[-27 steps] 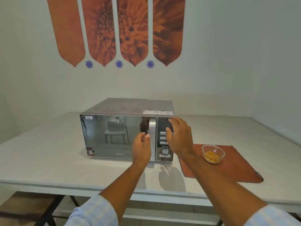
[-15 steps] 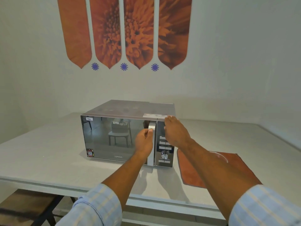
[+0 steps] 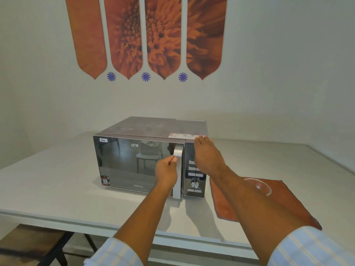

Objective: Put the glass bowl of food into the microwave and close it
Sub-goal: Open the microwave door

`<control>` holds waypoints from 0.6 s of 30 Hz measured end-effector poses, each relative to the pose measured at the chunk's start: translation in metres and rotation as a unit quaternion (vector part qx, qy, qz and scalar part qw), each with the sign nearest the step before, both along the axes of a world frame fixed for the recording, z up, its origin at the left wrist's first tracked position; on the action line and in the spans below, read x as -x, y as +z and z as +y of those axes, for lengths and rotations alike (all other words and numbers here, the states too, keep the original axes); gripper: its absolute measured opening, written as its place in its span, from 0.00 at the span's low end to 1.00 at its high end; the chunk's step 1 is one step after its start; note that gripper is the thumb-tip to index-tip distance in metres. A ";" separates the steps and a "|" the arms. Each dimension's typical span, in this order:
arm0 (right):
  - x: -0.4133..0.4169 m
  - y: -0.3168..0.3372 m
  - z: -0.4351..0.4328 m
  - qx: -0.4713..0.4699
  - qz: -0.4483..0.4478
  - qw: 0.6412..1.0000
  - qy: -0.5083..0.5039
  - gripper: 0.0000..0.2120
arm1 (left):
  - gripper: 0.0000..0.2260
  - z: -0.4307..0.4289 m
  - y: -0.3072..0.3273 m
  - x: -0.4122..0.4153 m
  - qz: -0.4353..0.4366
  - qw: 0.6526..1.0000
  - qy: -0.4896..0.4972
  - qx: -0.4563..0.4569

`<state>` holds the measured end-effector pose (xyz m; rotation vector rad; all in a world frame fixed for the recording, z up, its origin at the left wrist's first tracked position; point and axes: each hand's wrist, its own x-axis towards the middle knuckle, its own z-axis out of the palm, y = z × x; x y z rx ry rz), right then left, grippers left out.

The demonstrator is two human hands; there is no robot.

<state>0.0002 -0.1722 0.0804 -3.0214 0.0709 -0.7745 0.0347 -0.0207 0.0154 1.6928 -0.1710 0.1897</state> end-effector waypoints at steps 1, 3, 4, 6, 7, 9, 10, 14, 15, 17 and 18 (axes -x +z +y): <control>0.000 -0.001 0.000 0.001 -0.003 1.000 0.001 0.32 | 0.16 0.005 -0.002 0.006 -0.004 1.000 -0.001 -0.003; -0.001 -0.002 0.000 0.004 -0.011 1.000 0.005 0.32 | 0.16 0.024 -0.005 0.018 -0.010 1.000 -0.021 0.005; -0.001 -0.002 0.000 0.006 -0.014 1.000 0.006 0.32 | 0.15 0.035 -0.004 0.025 -0.008 0.999 -0.038 0.007; -0.001 -0.003 0.000 0.000 -0.015 1.000 0.003 0.33 | 0.13 0.055 0.002 0.038 -0.011 0.998 -0.065 -0.011; -0.001 -0.003 0.000 -0.007 -0.017 1.000 0.003 0.34 | 0.15 0.063 0.006 0.043 -0.023 0.998 -0.063 -0.018; 0.000 -0.004 0.002 -0.019 -0.022 1.000 0.004 0.35 | 0.18 0.078 0.021 0.050 -0.070 0.998 0.000 -0.007; 0.001 -0.004 0.003 -0.020 -0.025 0.999 0.003 0.36 | 0.17 0.087 0.032 0.049 -0.105 0.993 0.052 -0.002; 0.002 -0.006 0.007 -0.029 -0.026 0.999 -0.005 0.37 | 0.18 0.116 0.098 0.026 -0.205 0.958 0.146 -0.135; 0.002 -0.006 0.007 -0.034 -0.025 0.999 -0.005 0.37 | 0.17 0.119 0.113 0.017 -0.189 0.947 0.136 -0.220; 0.003 -0.005 0.007 -0.044 -0.023 0.999 -0.001 0.36 | 0.21 0.124 0.133 0.000 -0.102 0.897 0.121 -0.414; 0.003 -0.005 0.006 -0.048 -0.023 0.999 0.001 0.36 | 0.23 0.128 0.138 -0.006 -0.055 0.868 0.109 -0.482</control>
